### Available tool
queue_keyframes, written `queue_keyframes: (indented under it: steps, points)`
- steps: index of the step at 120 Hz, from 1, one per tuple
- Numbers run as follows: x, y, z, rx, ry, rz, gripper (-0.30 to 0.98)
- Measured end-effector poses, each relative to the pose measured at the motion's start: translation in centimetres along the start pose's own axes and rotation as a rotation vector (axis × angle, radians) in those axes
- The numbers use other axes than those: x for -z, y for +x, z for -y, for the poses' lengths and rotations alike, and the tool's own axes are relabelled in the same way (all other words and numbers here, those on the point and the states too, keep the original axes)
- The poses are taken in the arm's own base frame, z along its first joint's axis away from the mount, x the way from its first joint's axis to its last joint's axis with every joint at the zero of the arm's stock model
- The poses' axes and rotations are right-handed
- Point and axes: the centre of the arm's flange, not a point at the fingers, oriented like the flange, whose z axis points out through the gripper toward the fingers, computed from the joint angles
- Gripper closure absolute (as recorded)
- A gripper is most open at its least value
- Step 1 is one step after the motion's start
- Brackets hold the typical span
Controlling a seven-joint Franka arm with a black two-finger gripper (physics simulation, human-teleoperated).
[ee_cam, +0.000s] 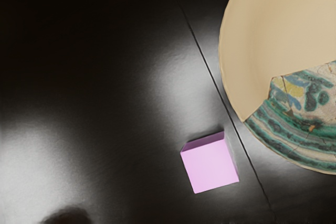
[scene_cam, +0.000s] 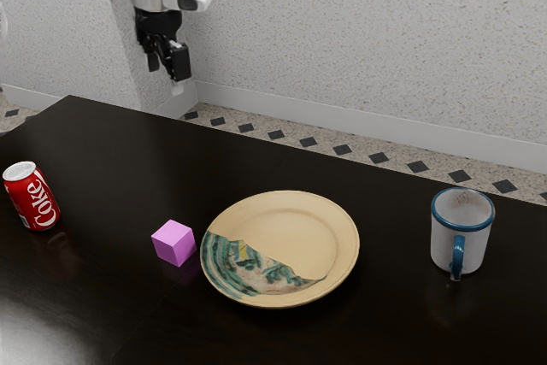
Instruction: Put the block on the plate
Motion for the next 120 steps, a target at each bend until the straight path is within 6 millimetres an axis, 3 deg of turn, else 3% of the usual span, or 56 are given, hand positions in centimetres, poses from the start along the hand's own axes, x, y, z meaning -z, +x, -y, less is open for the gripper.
queue_keyframes:
  steps: [8, 22, 32, 44, 61, 75, 103, 120]
  points:
    - [-1.5, 0.5, 0.7, -0.019, -0.007, 0.022, 0.0]
    - [-7.6, 1.7, 3.7, -0.023, -0.045, 0.094, 0.0]
    - [-10.7, 2.4, 4.3, -0.044, -0.069, 0.124, 0.0]
    - [-14.5, 1.4, 3.6, -0.072, -0.09, 0.178, 0.0]
    - [-18.7, -0.1, 0.9, -0.119, -0.141, 0.214, 0.0]
    - [-21.8, -0.2, -1.2, -0.123, -0.187, 0.212, 0.0]
    - [-28.8, -1.7, -2.9, 0.024, -0.301, 0.194, 0.0]
    - [-32.3, -1.9, -1.6, 0.124, -0.317, 0.171, 0.0]
